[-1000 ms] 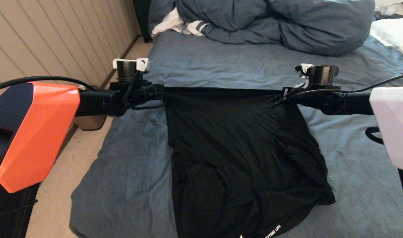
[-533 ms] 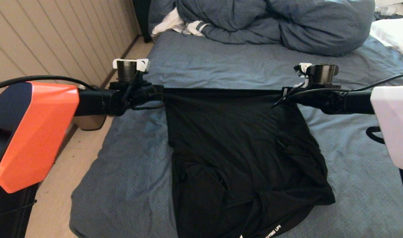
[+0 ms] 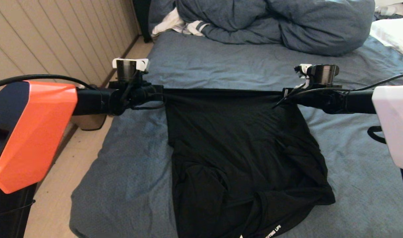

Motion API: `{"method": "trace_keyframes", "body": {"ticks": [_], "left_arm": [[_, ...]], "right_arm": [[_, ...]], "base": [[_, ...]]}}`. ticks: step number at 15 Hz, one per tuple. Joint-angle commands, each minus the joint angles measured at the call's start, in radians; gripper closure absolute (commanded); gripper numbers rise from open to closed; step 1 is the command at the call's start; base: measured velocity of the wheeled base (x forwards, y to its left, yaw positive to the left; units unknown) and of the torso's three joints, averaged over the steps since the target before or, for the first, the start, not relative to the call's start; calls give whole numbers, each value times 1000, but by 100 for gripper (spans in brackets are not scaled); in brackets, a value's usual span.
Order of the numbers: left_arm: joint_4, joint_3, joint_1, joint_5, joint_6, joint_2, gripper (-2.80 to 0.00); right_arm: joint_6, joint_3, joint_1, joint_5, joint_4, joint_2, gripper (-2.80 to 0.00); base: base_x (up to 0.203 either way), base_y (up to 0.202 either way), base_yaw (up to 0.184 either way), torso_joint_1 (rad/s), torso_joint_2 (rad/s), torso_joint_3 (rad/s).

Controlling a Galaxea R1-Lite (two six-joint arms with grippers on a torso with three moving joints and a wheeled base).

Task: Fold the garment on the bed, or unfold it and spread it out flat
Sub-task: Unford the black T-shirt

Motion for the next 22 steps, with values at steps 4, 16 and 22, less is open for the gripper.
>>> {"method": "trace_keyframes", "body": {"ticks": [4, 16, 22], "left_arm": [[-2, 0, -1, 1, -1, -7, 0], [-2, 0, -3, 4, -1, -7, 0], [-12, -2, -10, 50, 1, 1, -280]], "right_arm": [[0, 0, -1, 0, -1, -8, 0], [1, -1, -2, -7, -6, -7, 0], [-10, 0, -12, -30, -12, -4, -280]], "base": [[0, 0, 0, 0, 0, 0], [0, 0, 0, 1, 0, -43], [0, 0, 0, 0, 0, 0]]}}
